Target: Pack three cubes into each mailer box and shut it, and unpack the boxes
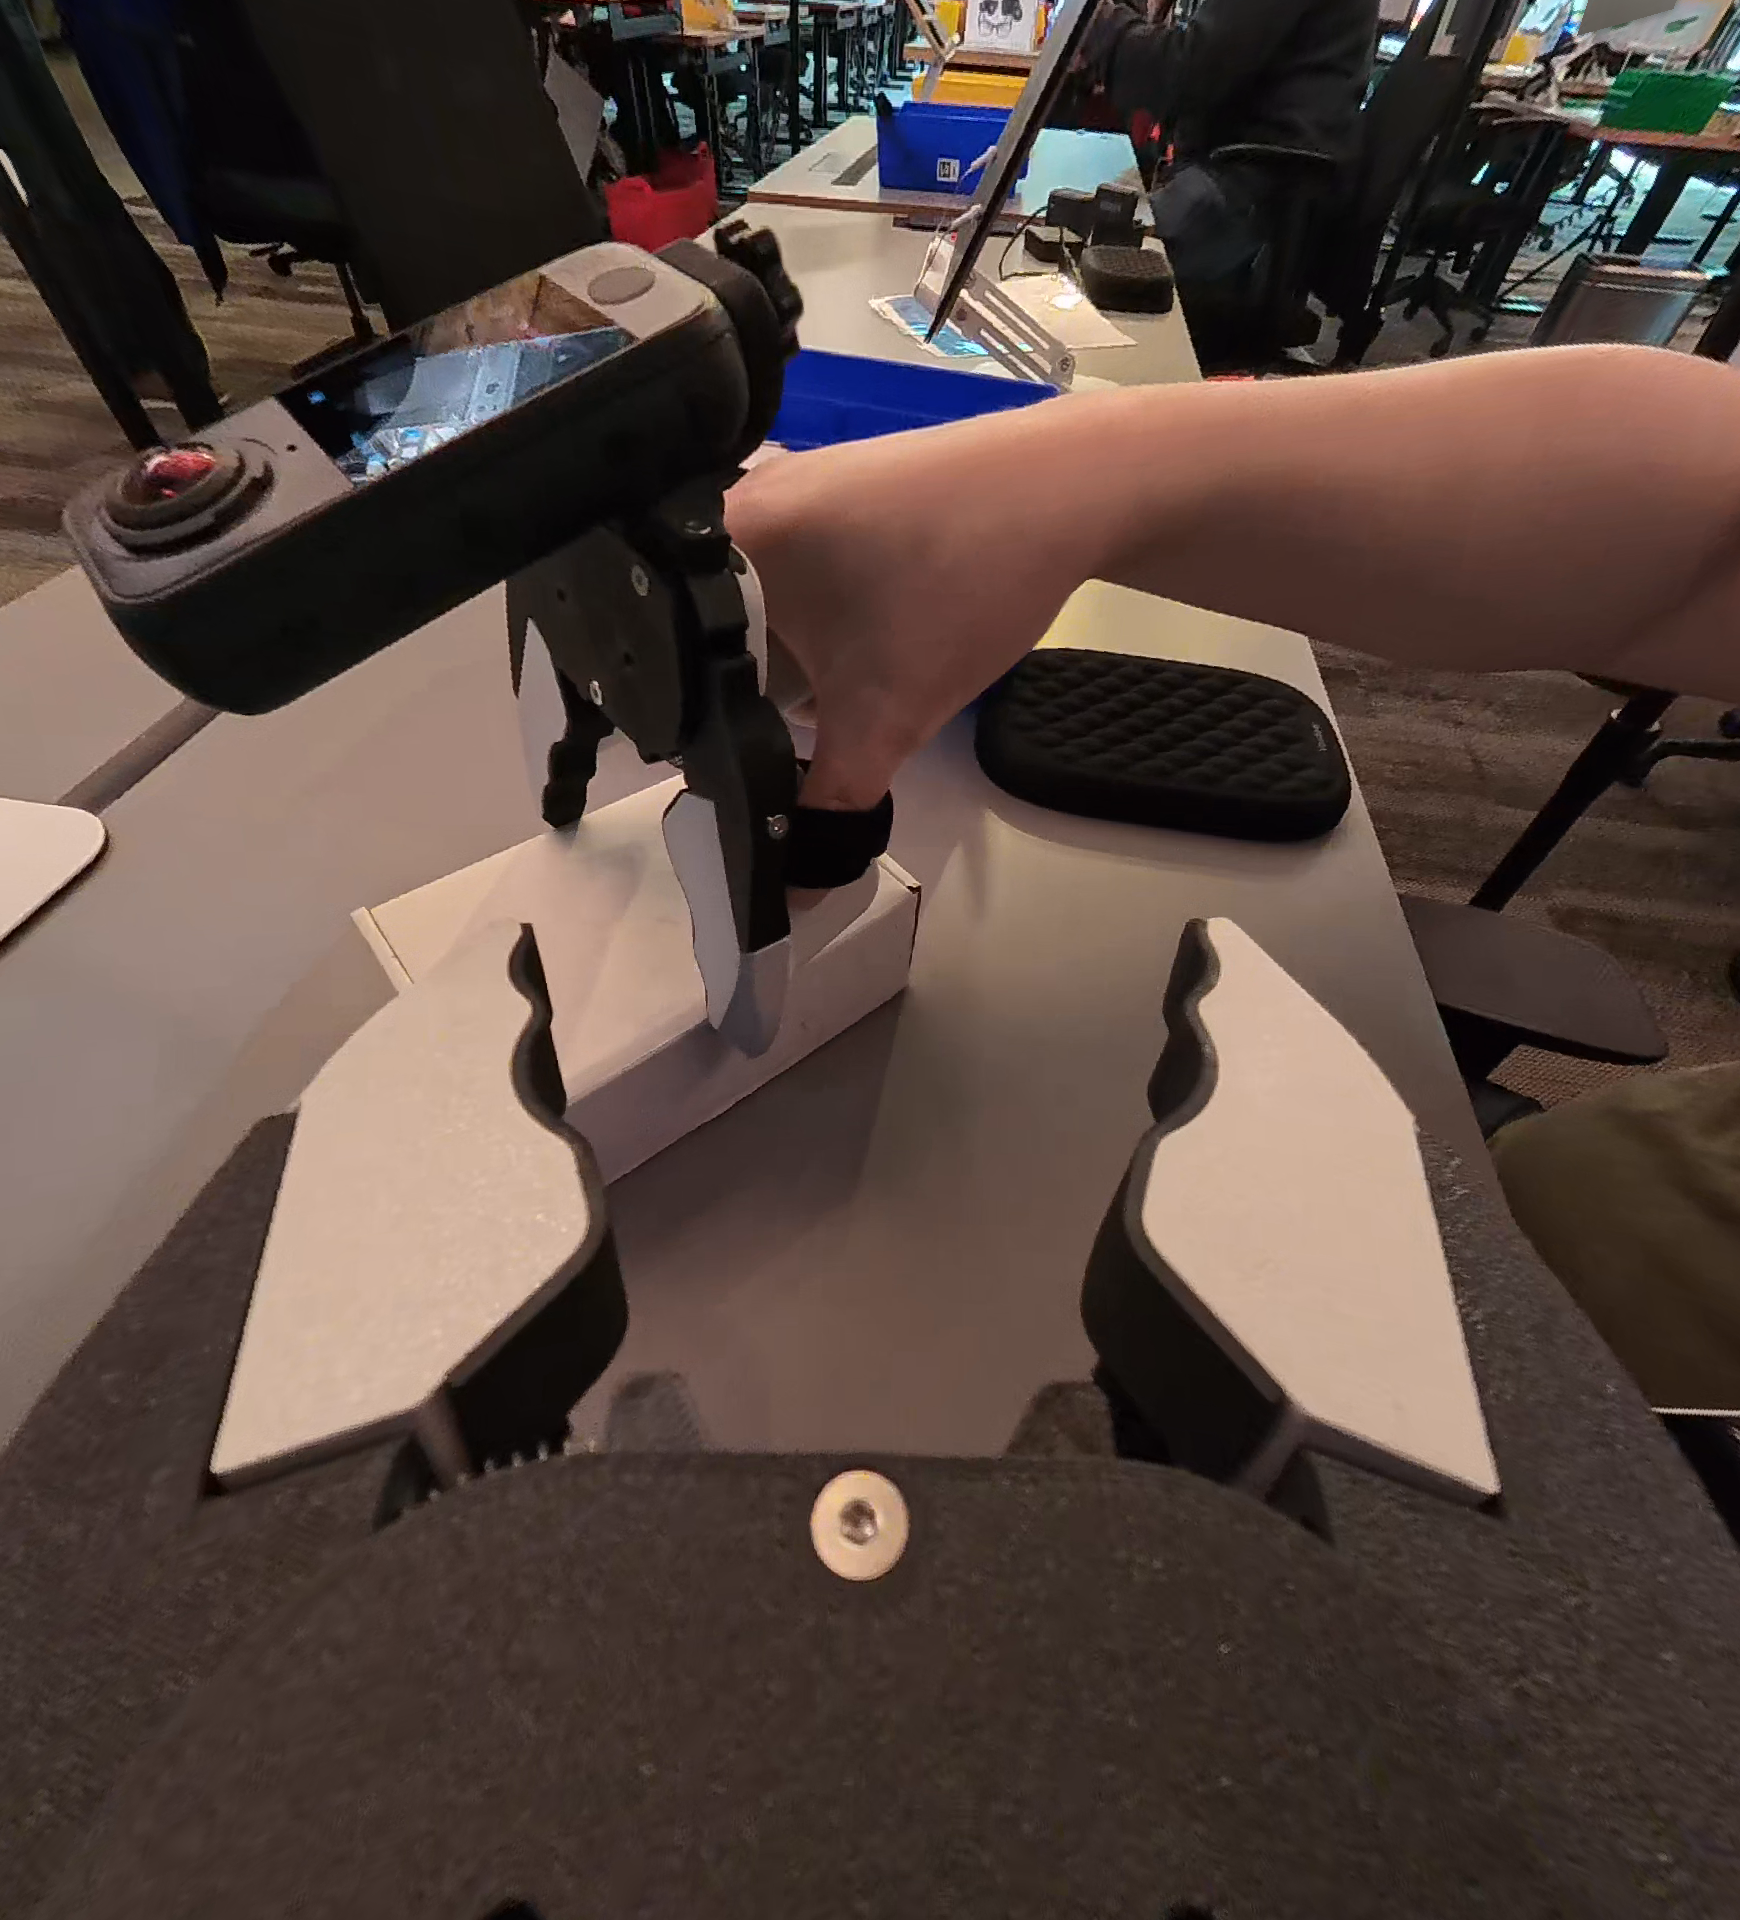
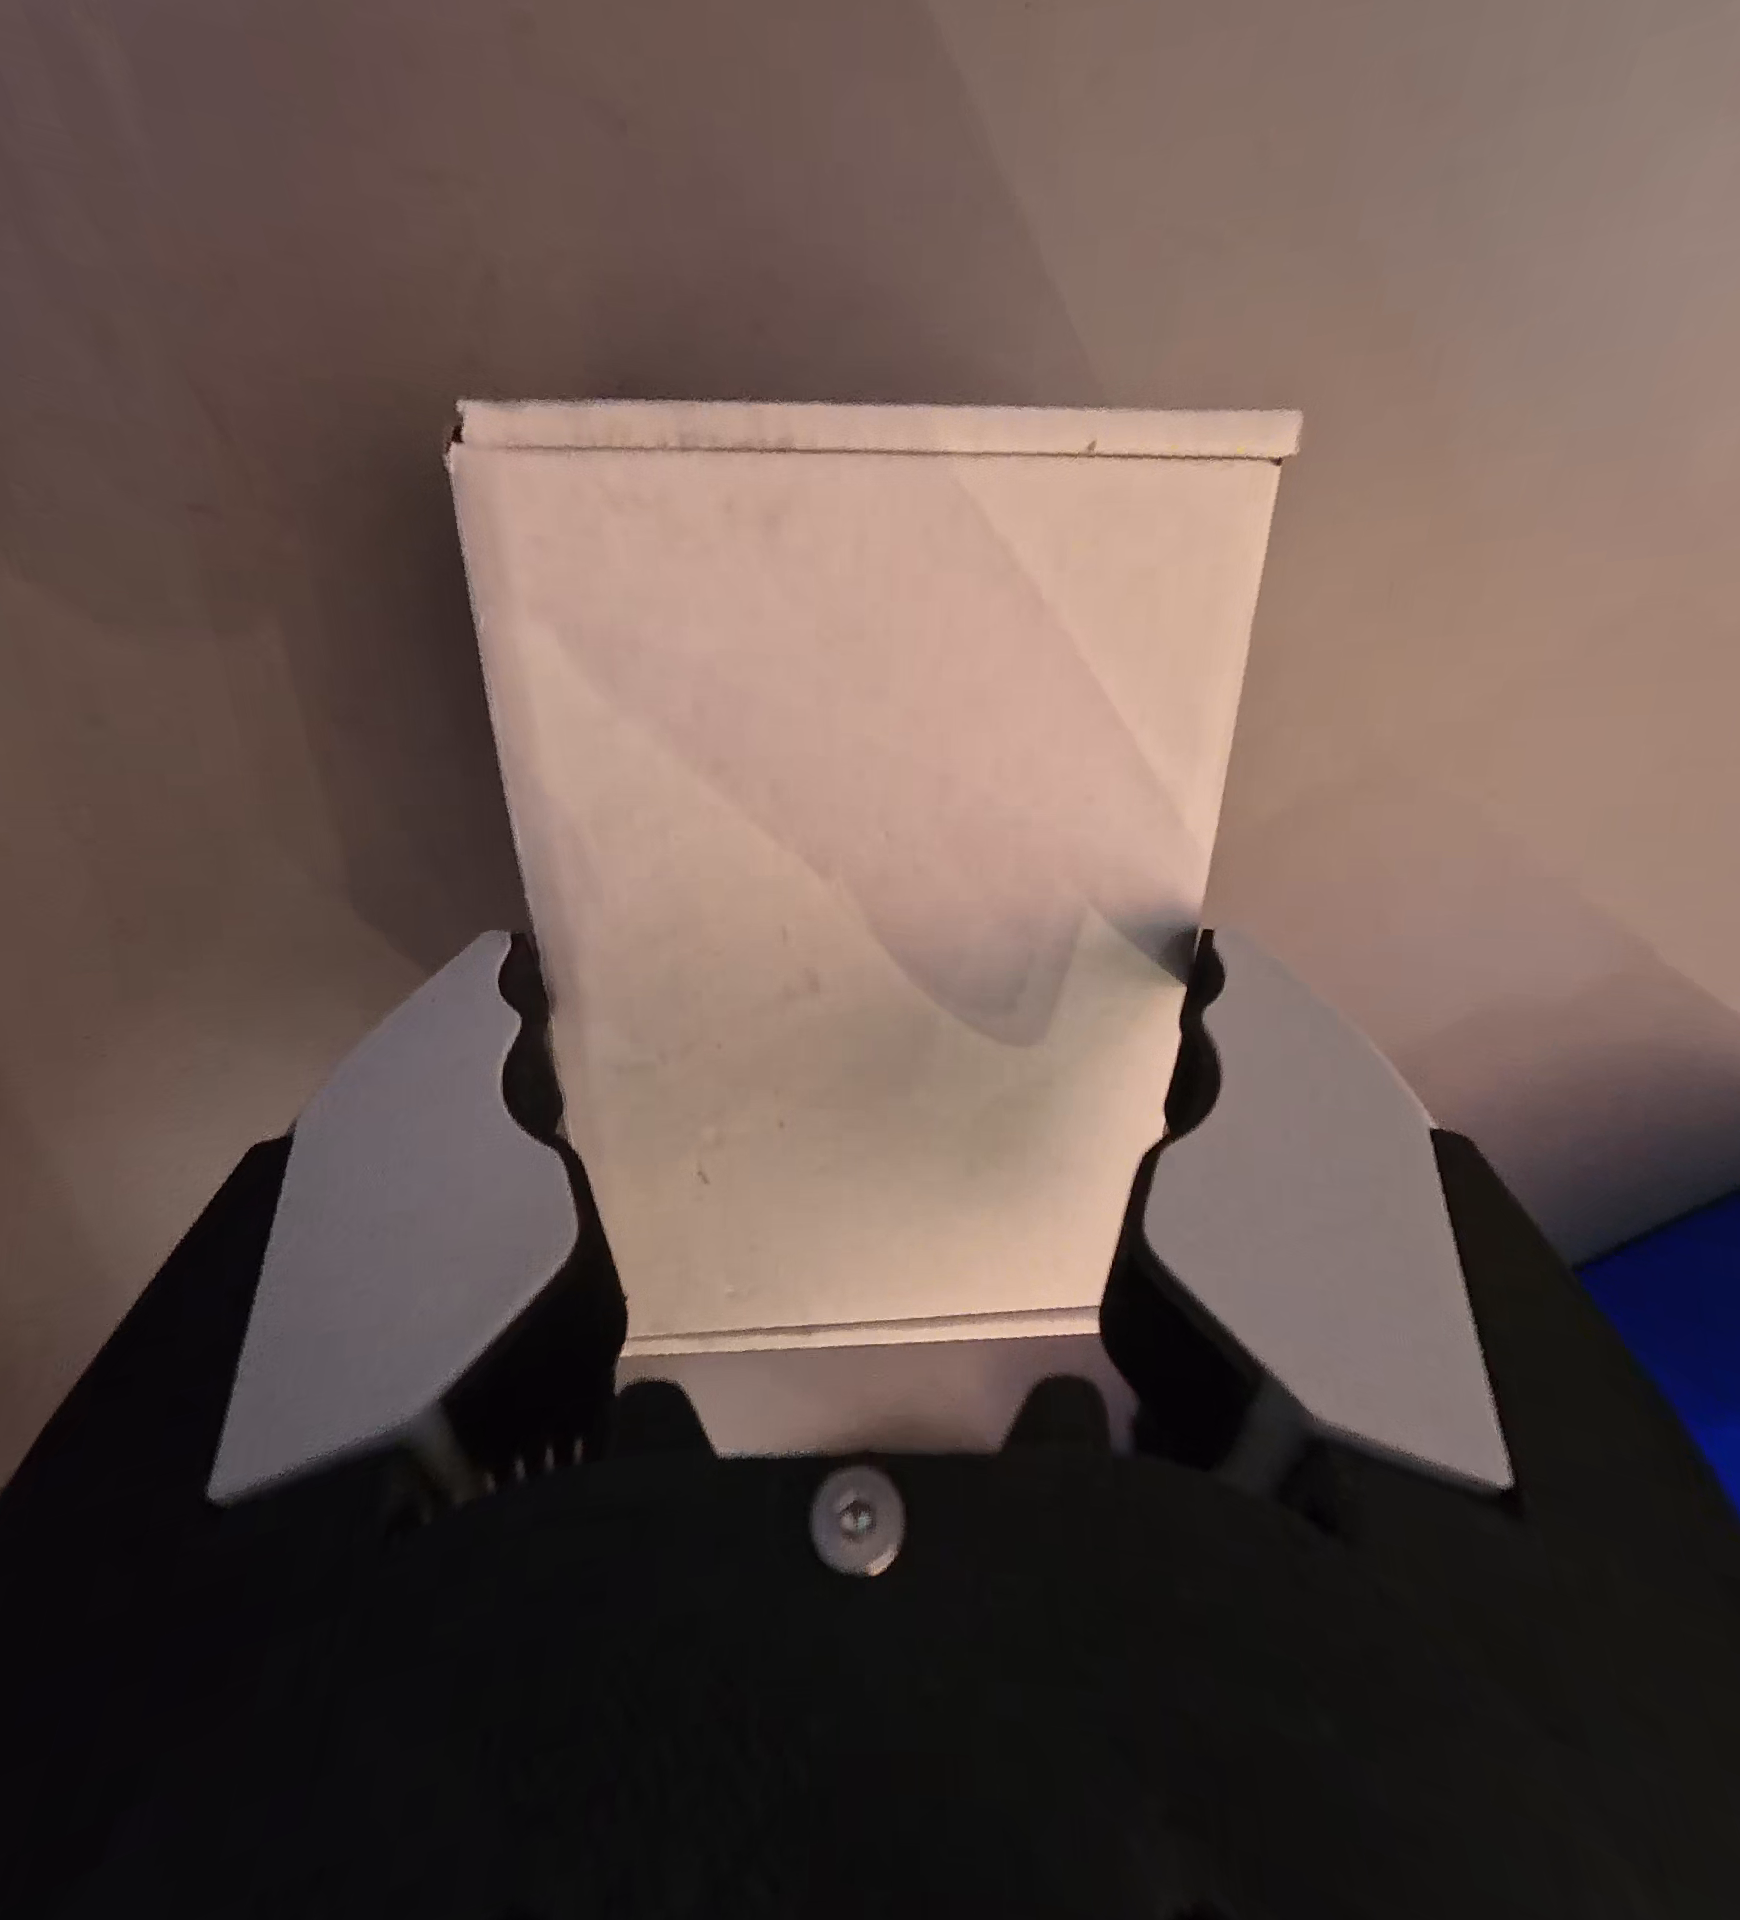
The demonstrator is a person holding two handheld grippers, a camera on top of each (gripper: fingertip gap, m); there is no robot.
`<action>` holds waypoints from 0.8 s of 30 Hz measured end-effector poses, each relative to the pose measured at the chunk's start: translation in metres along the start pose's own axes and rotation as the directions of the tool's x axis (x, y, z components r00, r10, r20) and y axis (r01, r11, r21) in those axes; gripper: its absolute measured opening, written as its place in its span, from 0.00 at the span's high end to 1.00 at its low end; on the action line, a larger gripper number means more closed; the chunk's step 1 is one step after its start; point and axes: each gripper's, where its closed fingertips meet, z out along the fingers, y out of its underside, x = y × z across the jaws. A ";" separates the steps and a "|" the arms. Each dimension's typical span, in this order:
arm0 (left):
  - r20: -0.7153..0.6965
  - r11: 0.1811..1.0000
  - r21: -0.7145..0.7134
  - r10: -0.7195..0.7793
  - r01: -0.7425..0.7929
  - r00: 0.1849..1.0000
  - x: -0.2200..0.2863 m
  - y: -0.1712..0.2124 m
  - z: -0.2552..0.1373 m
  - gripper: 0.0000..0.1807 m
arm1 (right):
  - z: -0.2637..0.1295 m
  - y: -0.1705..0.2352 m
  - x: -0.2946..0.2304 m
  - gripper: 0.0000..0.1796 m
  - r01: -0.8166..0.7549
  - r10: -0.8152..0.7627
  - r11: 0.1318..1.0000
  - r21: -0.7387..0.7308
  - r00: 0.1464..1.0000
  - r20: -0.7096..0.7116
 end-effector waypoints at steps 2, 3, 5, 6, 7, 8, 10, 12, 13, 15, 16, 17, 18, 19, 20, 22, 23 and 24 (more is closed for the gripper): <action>0.001 1.000 0.000 0.008 -0.008 1.000 0.001 -0.001 0.001 0.38 | 0.000 0.000 0.000 0.35 0.000 0.000 1.000 -0.001 1.000 -0.009; 0.002 1.000 -0.003 0.011 -0.011 1.000 0.002 -0.001 0.001 0.38 | 0.001 0.000 0.000 0.34 0.002 -0.003 1.000 -0.005 1.000 -0.017; 0.002 1.000 -0.005 0.014 -0.014 1.000 0.002 -0.001 0.001 0.38 | 0.004 0.001 0.000 0.33 0.010 -0.011 1.000 -0.021 0.999 -0.037; 0.003 1.000 -0.005 0.011 -0.011 1.000 0.002 0.000 0.002 0.38 | 0.004 0.001 0.000 0.33 0.016 -0.018 0.999 -0.028 0.999 -0.045; 0.001 1.000 -0.006 0.008 -0.008 1.000 0.001 0.000 0.002 0.38 | 0.004 0.000 0.001 0.33 0.018 -0.019 0.999 -0.027 0.999 -0.051; 0.002 1.000 -0.008 0.005 -0.005 1.000 0.001 0.001 0.002 0.38 | 0.004 0.000 0.000 0.33 0.012 -0.013 1.000 -0.027 0.999 -0.049; 0.004 1.000 -0.010 0.001 -0.001 1.000 0.000 0.002 0.002 0.38 | 0.004 -0.001 -0.001 0.33 0.003 -0.004 1.000 -0.031 0.999 -0.037; 0.002 1.000 -0.012 0.005 -0.005 1.000 0.000 0.002 0.002 0.38 | 0.002 -0.002 -0.005 0.34 0.004 -0.004 1.000 -0.027 1.000 -0.011; 0.004 1.000 -0.014 0.008 -0.008 1.000 0.001 0.002 0.002 0.38 | 0.001 -0.002 -0.006 0.34 0.001 -0.001 1.000 -0.029 1.000 0.001; 0.001 1.000 -0.015 0.012 -0.012 1.000 0.002 0.001 0.002 0.38 | -0.001 0.000 -0.006 0.34 0.008 -0.008 0.999 -0.042 1.000 0.000; 0.001 1.000 -0.014 0.013 -0.013 1.000 0.002 0.001 0.002 0.38 | -0.002 0.001 -0.005 0.34 0.013 -0.013 0.999 -0.047 1.000 -0.004; 0.002 1.000 -0.012 0.013 -0.013 1.000 0.002 0.001 0.002 0.38 | -0.003 0.002 -0.005 0.34 0.017 -0.017 0.999 -0.052 1.000 -0.003; 0.002 1.000 -0.010 0.014 -0.014 1.000 0.002 0.000 0.001 0.38 | -0.003 0.004 -0.006 0.34 0.020 -0.020 0.998 -0.057 1.000 -0.001; 0.002 1.000 -0.008 0.014 -0.014 1.000 0.002 0.000 0.001 0.38 | -0.005 0.005 -0.005 0.34 0.025 -0.025 0.998 -0.060 1.000 -0.001; 0.002 1.000 -0.004 0.013 -0.013 1.000 0.002 0.000 0.001 0.38 | -0.006 0.006 -0.005 0.34 0.033 -0.033 0.998 -0.062 0.999 -0.003; -0.001 1.000 -0.002 0.012 -0.012 1.000 0.002 -0.001 0.001 0.39 | -0.010 0.007 -0.004 0.34 0.047 -0.048 0.996 -0.069 0.999 -0.015; -0.001 1.000 -0.005 0.012 -0.012 1.000 0.002 0.000 0.001 0.39 | -0.012 0.008 -0.003 0.34 0.055 -0.056 0.996 -0.069 0.998 -0.024; 0.000 1.000 -0.007 0.012 -0.012 1.000 0.002 0.000 0.002 0.39 | -0.016 0.008 -0.002 0.34 0.062 -0.065 0.996 -0.070 0.997 -0.032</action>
